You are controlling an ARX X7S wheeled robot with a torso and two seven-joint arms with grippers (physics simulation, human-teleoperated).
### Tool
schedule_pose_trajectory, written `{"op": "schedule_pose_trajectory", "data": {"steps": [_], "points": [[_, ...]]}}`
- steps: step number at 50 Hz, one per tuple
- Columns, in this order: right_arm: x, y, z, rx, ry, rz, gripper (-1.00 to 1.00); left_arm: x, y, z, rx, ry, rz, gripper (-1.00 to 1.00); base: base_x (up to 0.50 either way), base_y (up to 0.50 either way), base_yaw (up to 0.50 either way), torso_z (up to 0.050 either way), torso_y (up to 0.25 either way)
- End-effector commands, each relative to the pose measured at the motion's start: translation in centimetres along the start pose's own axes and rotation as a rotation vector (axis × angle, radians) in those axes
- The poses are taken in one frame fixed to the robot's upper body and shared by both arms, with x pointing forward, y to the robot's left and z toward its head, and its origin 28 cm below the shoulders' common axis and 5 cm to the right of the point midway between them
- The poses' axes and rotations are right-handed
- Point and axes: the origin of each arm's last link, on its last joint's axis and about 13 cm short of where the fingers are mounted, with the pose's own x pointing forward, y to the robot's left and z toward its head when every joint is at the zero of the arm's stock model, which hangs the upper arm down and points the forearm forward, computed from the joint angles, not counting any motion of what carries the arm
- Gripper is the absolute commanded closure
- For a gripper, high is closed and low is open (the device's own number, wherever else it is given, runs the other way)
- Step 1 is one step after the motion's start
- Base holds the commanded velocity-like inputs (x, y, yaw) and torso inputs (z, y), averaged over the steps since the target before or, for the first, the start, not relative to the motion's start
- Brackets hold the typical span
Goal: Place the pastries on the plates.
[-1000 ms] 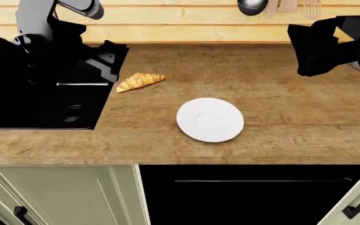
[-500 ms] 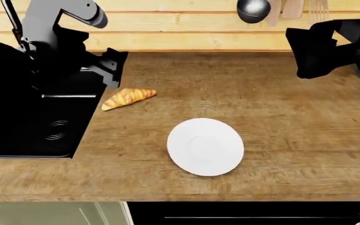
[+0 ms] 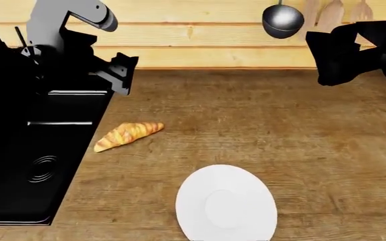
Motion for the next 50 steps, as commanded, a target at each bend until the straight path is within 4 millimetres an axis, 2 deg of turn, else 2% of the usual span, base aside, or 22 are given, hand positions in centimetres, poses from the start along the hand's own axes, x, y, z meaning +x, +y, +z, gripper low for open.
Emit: {"op": "schedule_pose_trajectory", "data": {"steps": [1,5,8,25,32,44,50], "points": [[0.0,0.0,0.0,-0.001,-0.002,0.006,-1.0,0.0,0.1,0.0,0.008,0.004,-0.007,-1.0,0.37,0.0,0.0,0.0,0.01],[0.0,0.0,0.0,0.0,0.003,0.007,-1.0,0.3,-0.6,-0.2,0.008,0.01,-0.008,-1.0,0.36,0.0,0.0,0.0,0.0],[0.0,0.0,0.0,0.0,0.007,0.012,-1.0,0.2,-0.2,-0.2,0.008,0.014,-0.01,-1.0,0.26,0.0,0.0,0.0,0.0],[0.0,0.0,0.0,-0.003,0.006,0.01,-1.0,0.6,-0.6,-1.2,0.03,0.078,-0.052,-1.0,0.0,0.0,0.0,0.0,0.001],[0.0,0.0,0.0,-0.006,0.005,0.009,-1.0,1.9,-1.2,-1.9,0.089,0.176,-0.095,-1.0,0.0,0.0,0.0,0.0,0.0],[0.0,0.0,0.0,-0.017,0.007,0.015,-1.0,3.5,-0.2,-2.0,0.105,0.29,-0.161,-1.0,0.0,0.0,0.0,0.0,0.0],[0.0,0.0,0.0,-0.018,0.008,0.025,-1.0,2.5,-0.3,-2.0,0.145,0.304,-0.261,-1.0,0.0,0.0,0.0,0.0,0.0]]}}
